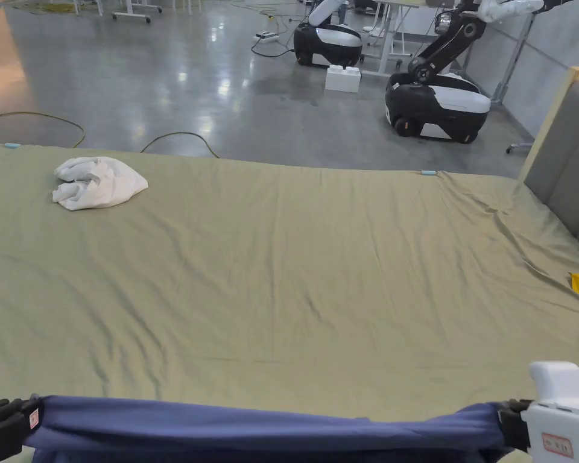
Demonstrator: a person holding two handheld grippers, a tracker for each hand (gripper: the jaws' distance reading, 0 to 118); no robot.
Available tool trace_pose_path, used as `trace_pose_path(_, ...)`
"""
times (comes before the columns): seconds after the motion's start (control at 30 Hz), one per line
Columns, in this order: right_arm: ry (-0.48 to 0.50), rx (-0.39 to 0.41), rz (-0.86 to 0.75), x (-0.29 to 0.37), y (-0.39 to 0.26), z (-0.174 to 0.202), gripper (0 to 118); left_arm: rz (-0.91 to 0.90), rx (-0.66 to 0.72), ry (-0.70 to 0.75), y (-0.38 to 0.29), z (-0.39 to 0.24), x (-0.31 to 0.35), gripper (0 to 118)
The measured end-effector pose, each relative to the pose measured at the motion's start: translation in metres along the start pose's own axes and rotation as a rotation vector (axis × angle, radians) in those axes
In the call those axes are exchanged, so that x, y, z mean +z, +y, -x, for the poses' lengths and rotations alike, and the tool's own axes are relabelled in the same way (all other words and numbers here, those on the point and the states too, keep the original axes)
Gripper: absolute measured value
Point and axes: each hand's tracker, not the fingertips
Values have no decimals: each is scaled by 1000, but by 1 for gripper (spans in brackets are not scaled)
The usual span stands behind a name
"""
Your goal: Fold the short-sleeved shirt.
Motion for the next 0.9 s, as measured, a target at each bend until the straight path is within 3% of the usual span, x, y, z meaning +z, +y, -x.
trace_pose_path(0.2,-54,53,137,-8,-56,3,1,139,-2,4,-48,18,-5,7)
trace_pose_path(0.4,-76,35,222,-36,-101,5,2,317,-55,61,-99,34,-38,7)
trace_pose_path(0.63,-82,28,224,-60,-120,14,2,283,-31,102,-108,7,-43,8)
trace_pose_path(0.67,-83,28,224,-61,-119,16,10,279,-28,105,-106,6,-43,13)
trace_pose_path(0.7,-97,33,224,-60,-118,18,26,268,-30,112,-104,4,-42,19)
trace_pose_path(0.73,-150,51,223,-57,-115,20,48,246,-38,118,-100,-2,-36,30)
trace_pose_path(0.77,-190,60,203,-51,-111,22,70,220,-50,134,-95,-6,-33,49)
trace_pose_path(0.8,-210,52,160,-43,-106,23,75,190,-65,156,-90,-10,-31,61)
trace_pose_path(0.9,-185,-35,1,-16,-83,26,79,72,-76,144,-72,-20,-20,64)
